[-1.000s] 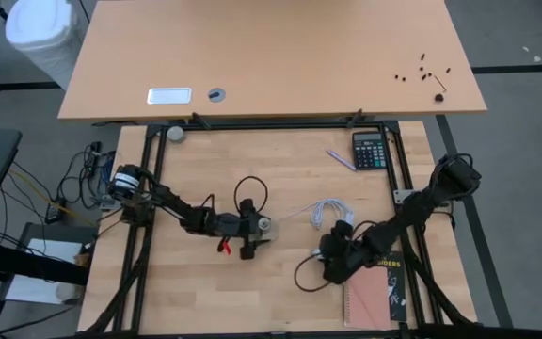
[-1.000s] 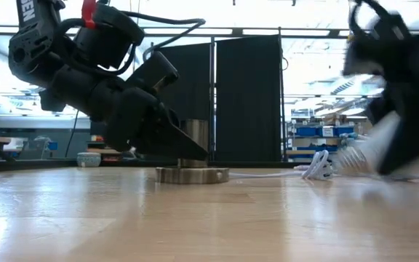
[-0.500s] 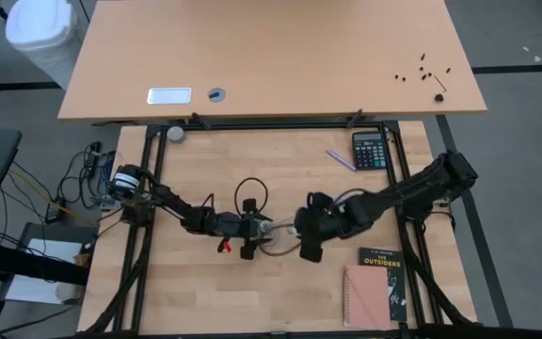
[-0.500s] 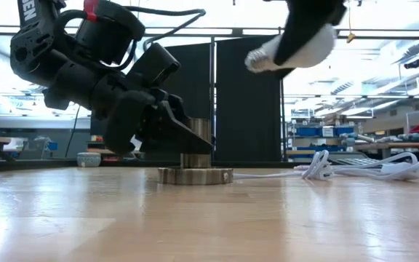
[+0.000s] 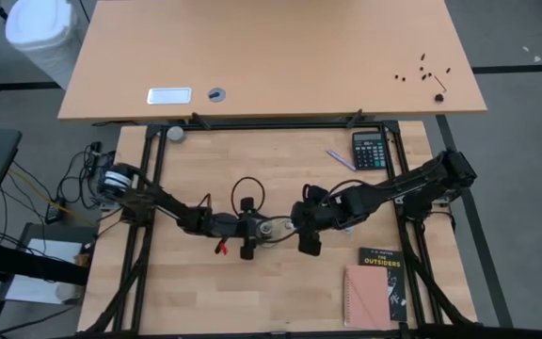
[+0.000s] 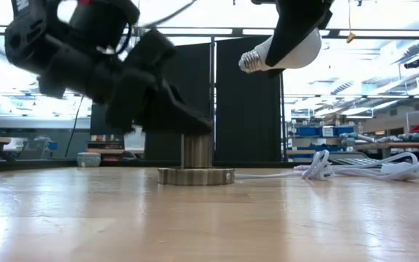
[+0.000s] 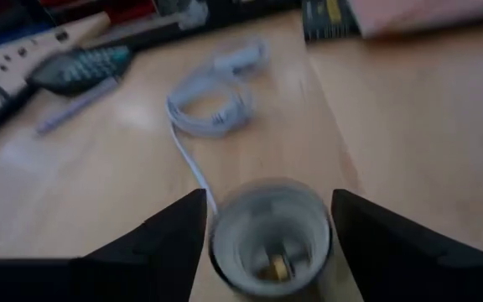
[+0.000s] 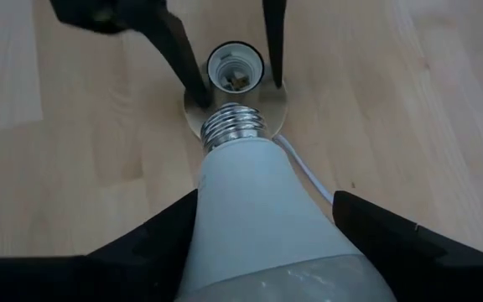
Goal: Screw lightbulb
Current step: Insert the light bulb into the lamp
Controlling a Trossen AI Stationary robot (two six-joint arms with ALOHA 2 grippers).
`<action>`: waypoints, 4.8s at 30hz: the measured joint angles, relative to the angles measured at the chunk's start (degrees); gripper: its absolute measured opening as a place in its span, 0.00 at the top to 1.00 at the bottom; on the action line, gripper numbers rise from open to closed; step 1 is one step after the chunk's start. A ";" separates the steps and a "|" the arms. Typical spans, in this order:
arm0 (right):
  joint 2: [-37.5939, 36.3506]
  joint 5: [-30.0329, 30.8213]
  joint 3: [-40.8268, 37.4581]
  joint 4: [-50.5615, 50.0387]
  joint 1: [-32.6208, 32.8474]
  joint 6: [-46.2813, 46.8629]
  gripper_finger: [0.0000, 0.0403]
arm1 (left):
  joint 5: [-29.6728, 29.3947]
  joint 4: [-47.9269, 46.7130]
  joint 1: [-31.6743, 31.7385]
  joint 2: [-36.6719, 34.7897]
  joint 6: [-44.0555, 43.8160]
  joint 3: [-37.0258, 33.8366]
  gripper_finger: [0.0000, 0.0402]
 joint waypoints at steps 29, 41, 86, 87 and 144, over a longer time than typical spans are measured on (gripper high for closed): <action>0.00 -0.31 0.00 1.49 -2.06 -4.37 0.35 | -0.40 -25.21 -1.31 -9.20 -13.33 -0.02 0.58; 0.00 -0.33 0.00 2.58 -2.15 -4.82 0.35 | -0.04 -19.50 -1.31 -6.63 -15.46 -0.02 0.83; -0.09 -10.10 0.99 -5.84 -6.94 -3.54 0.35 | 26.21 -9.50 6.07 7.22 -19.50 10.16 0.89; -0.09 -10.17 1.35 -5.78 -7.08 -3.68 0.35 | 24.58 -9.40 5.70 7.20 -19.50 10.16 0.88; 7.98 -11.16 11.86 -8.43 -9.30 -4.20 0.35 | 11.24 -15.24 3.52 -2.14 -11.95 10.12 0.52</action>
